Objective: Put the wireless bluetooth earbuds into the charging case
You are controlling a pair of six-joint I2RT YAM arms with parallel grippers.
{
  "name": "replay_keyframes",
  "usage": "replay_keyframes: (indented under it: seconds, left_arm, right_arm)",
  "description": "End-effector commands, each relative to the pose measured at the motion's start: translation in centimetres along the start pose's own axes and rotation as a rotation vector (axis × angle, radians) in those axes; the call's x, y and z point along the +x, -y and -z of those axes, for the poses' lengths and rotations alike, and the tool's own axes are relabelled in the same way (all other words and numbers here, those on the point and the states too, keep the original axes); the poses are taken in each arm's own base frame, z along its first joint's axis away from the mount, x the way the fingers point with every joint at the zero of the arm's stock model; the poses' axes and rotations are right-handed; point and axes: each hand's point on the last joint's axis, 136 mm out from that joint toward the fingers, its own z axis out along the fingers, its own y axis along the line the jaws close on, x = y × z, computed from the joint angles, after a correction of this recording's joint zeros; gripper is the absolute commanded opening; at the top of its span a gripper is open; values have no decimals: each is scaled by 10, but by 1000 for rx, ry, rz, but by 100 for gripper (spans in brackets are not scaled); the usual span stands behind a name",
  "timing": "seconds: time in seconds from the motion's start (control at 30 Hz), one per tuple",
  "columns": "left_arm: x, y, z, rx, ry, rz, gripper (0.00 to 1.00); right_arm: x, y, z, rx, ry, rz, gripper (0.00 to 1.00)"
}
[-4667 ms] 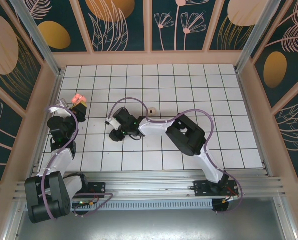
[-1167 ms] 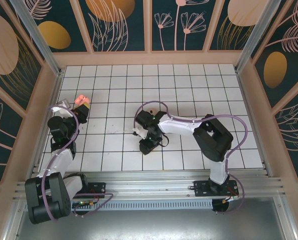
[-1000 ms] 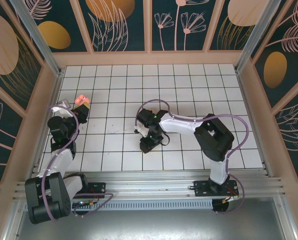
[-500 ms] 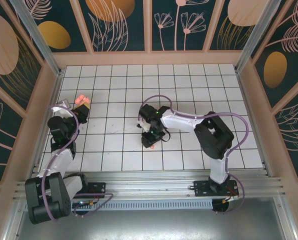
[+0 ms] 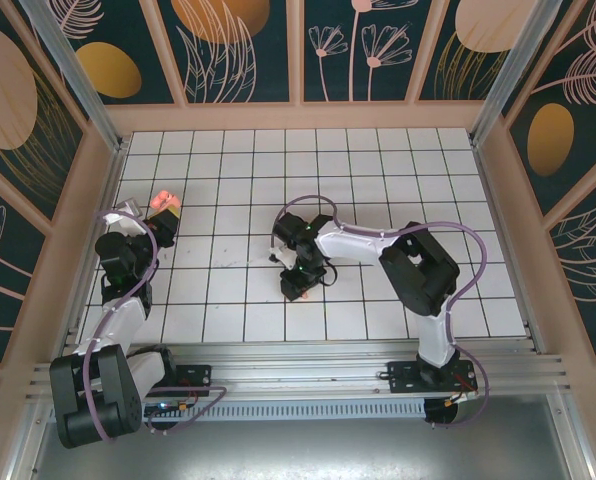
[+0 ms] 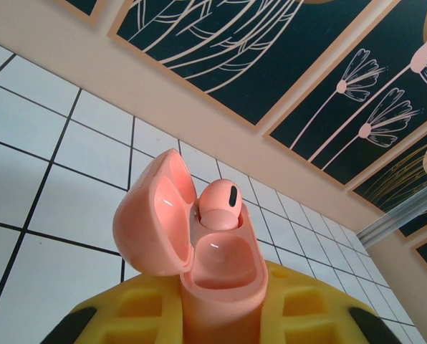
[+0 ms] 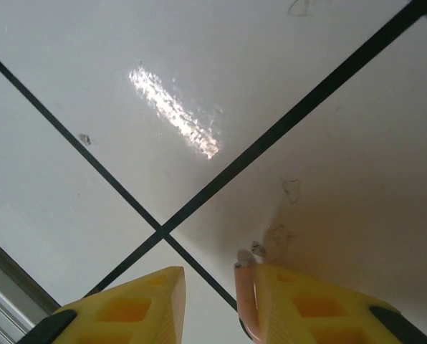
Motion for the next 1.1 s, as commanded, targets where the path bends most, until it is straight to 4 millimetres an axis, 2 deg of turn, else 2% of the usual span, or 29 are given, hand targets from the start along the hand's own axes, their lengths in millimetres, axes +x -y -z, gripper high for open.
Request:
replay_keyframes:
  seconds: [0.0,0.23,0.4,0.53,0.67,0.77,0.87,1.07]
  left_arm:
    - [-17,12,0,31,34,-53,6]
    - [-17,12,0,33,34,-51,6]
    - [-19,14,1,33,38,-60,6]
    - [-16,14,1,37,31,-59,6]
    - [-15,14,3,36,33,-58,6]
    - [-15,14,3,36,33,-56,6]
    - [-16,15,3,38,35,-58,6]
    - [-15,15,3,43,34,-56,6]
  right_arm:
    - [6,-13,1,-30,-39,57,31]
    - [19,-32,3,-52,-73,161,29]
    - [12,-42,23,-71,0,140,32]
    - [-3,-41,51,-90,127,-5,33]
    - [-1,-15,72,-48,167,-281,33]
    - [14,3,70,47,121,-420,34]
    - [23,2,61,53,76,-472,35]
    - [25,1,39,87,11,-479,37]
